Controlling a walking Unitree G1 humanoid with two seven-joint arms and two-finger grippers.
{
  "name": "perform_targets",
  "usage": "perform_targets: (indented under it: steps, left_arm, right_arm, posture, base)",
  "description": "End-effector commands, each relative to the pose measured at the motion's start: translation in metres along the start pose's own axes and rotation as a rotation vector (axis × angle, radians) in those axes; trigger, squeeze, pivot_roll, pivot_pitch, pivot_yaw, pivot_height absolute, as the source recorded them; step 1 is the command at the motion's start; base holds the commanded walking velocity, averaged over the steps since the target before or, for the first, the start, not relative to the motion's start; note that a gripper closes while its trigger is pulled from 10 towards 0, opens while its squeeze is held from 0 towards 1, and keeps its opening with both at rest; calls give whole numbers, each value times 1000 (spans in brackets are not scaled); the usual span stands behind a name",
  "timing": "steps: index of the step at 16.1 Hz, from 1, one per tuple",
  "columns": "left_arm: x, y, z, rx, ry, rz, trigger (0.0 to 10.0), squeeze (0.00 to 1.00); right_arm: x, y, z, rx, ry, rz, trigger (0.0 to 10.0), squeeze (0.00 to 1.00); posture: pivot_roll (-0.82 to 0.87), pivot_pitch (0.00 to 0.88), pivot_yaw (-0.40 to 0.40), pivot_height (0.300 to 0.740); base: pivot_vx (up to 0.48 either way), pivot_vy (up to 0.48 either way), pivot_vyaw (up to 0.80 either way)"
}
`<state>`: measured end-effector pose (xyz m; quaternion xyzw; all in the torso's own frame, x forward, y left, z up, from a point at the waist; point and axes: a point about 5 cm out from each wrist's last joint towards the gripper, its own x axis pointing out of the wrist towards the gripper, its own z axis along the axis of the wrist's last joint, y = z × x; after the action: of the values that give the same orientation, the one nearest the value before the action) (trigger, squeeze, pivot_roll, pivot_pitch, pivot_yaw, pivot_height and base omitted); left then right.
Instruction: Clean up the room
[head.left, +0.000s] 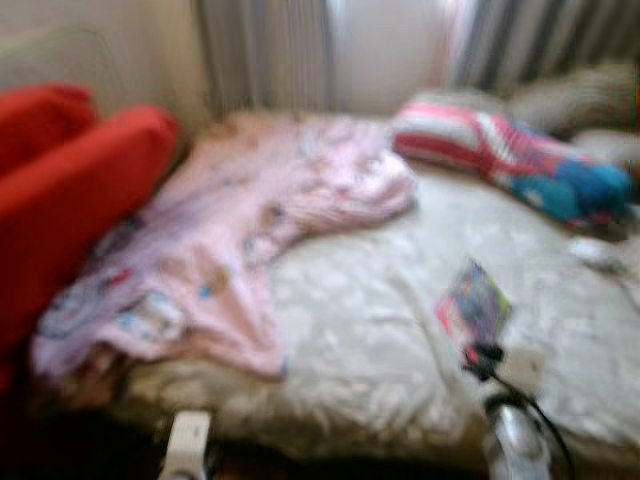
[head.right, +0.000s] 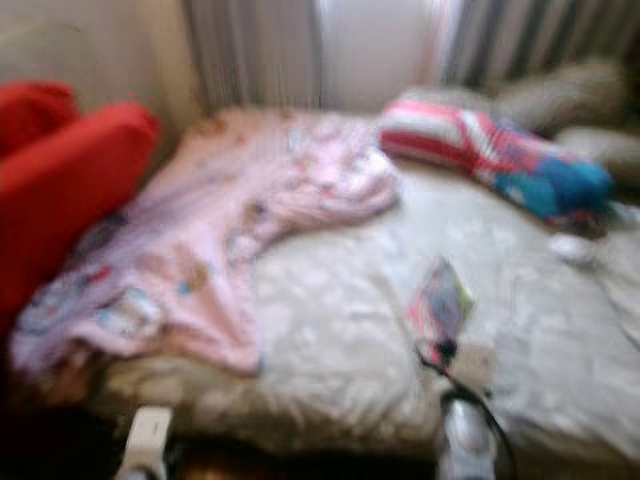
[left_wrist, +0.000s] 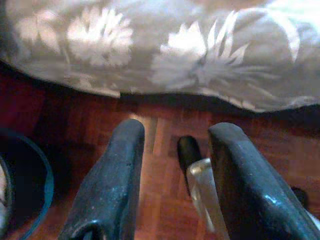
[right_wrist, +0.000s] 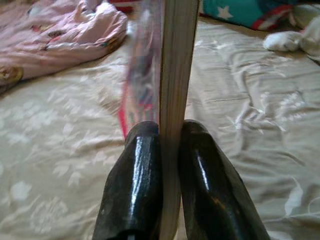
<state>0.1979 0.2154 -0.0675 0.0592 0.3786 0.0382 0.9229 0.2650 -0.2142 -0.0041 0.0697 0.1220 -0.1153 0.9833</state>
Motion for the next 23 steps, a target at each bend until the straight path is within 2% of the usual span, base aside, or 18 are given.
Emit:
perform_targets:
  steps: [1, 7, 18, 23]
  left_arm:
    - [1, -4, 2, 13, -4, -12, 10000, 0]
    - [0, -3, 1, 17, -3, -13, 10000, 0]
    - [1, -7, 3, -3, -5, -10, 10000, 0]
    - [1, -8, 3, -8, -5, -10, 10000, 0]
  right_arm:
    - [0, -10, 5, 5, -24, -37, 10000, 0]
    - [1, -7, 4, -12, -18, -22, 10000, 0]
    - [5, -13, 11, -21, -32, -24, 10000, 0]
    - [6, -14, 14, -21, -41, -31, 10000, 0]
  posture:
    - [74, 16, -10, 740]
    - [72, 0, -16, 740]
    - [62, 0, -32, 740]
    - [58, 8, -33, 740]
  base:
    - [0, -251, -800]
    - [0, -249, 0]
    - [0, -196, 0]
    - [0, 0, 0]
